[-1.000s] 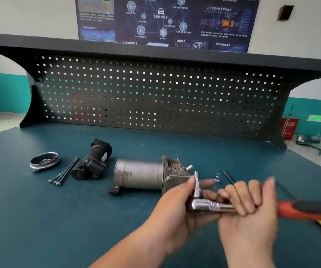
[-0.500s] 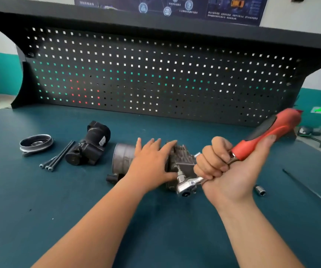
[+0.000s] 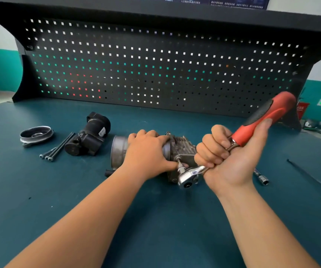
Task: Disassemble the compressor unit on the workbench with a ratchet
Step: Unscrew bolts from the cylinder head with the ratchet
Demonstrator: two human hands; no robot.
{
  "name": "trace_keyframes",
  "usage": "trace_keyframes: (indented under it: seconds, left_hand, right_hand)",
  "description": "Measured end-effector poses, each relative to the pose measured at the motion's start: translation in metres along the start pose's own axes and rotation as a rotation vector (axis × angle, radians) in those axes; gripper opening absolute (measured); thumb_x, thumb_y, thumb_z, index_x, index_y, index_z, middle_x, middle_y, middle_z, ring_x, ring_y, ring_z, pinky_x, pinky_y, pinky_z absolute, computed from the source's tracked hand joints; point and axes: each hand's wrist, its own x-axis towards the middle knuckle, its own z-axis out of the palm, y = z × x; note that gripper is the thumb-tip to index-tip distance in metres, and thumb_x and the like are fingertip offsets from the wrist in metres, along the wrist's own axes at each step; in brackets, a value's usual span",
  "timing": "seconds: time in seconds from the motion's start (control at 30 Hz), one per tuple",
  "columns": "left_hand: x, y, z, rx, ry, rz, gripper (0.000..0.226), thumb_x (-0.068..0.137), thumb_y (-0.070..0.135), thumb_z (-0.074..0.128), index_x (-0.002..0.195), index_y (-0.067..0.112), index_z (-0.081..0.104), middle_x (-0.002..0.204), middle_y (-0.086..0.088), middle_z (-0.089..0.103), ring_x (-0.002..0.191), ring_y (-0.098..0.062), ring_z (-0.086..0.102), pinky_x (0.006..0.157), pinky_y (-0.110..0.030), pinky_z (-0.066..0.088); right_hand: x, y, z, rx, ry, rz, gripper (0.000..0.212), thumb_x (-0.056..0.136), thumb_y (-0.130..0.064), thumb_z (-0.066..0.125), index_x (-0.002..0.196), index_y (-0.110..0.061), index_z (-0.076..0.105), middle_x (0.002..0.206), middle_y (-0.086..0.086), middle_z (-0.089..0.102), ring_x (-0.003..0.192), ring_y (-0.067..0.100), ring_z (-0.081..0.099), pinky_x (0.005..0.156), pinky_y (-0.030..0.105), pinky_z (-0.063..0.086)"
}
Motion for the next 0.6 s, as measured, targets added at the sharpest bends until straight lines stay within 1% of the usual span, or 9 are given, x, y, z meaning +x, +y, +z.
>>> trace_keyframes:
  seconds: [0.13, 0.23, 0.33, 0.4, 0.5, 0.6]
  left_hand:
    - [-0.001, 0.0, -0.001, -0.019, 0.015, -0.009, 0.096, 0.047, 0.082, 0.034, 0.131, 0.038, 0.048, 0.113, 0.005, 0.056, 0.108, -0.022, 0.045, 0.091, -0.037, 0.029]
    - [-0.002, 0.0, -0.001, -0.012, 0.027, -0.011, 0.097, 0.046, 0.086, 0.033, 0.129, 0.038, 0.05, 0.111, 0.005, 0.057, 0.106, -0.022, 0.046, 0.089, -0.037, 0.031]
    - [-0.001, 0.0, 0.0, -0.006, 0.024, -0.012, 0.096, 0.048, 0.089, 0.039, 0.128, 0.038, 0.051, 0.108, 0.005, 0.056, 0.105, -0.021, 0.046, 0.089, -0.037, 0.032]
    - [-0.001, 0.001, 0.0, -0.013, 0.024, -0.012, 0.096, 0.048, 0.09, 0.04, 0.128, 0.038, 0.051, 0.108, 0.005, 0.056, 0.104, -0.021, 0.046, 0.09, -0.037, 0.032]
    - [-0.001, 0.0, -0.001, -0.024, 0.022, -0.013, 0.097, 0.048, 0.09, 0.039, 0.128, 0.038, 0.051, 0.108, 0.005, 0.056, 0.104, -0.021, 0.046, 0.089, -0.036, 0.032]
    - [-0.002, 0.0, -0.003, -0.026, 0.022, -0.007, 0.096, 0.048, 0.089, 0.036, 0.128, 0.038, 0.051, 0.107, 0.004, 0.056, 0.104, -0.022, 0.046, 0.087, -0.036, 0.032]
  right_hand:
    - [-0.002, 0.002, 0.005, -0.064, 0.016, -0.028, 0.057, 0.062, -0.077, 0.028, 0.044, -0.023, 0.029, 0.037, -0.011, 0.019, 0.034, 0.005, 0.012, 0.037, 0.015, 0.011]
    - [-0.005, 0.007, 0.011, -0.059, 0.135, -0.088, 0.055, 0.063, -0.076, 0.028, 0.044, -0.024, 0.027, 0.038, -0.01, 0.017, 0.035, 0.007, 0.012, 0.037, 0.015, 0.013]
    - [-0.008, 0.012, 0.014, 0.034, 0.266, -0.14, 0.055, 0.062, -0.075, 0.032, 0.046, -0.023, 0.023, 0.041, -0.009, 0.015, 0.038, 0.009, 0.011, 0.036, 0.018, 0.013]
    - [-0.009, 0.014, 0.013, 0.064, 0.322, -0.153, 0.056, 0.066, -0.075, 0.033, 0.048, -0.023, 0.022, 0.042, -0.008, 0.014, 0.038, 0.01, 0.011, 0.036, 0.02, 0.013]
    - [-0.007, 0.014, 0.009, 0.124, 0.422, -0.126, 0.061, 0.081, -0.073, 0.028, 0.048, -0.022, 0.022, 0.044, -0.008, 0.015, 0.038, 0.012, 0.013, 0.036, 0.021, 0.013]
    - [-0.004, 0.01, 0.001, 0.305, 0.558, -0.07, 0.063, 0.082, -0.073, 0.033, 0.047, -0.021, 0.023, 0.045, -0.007, 0.015, 0.038, 0.012, 0.014, 0.035, 0.022, 0.013]
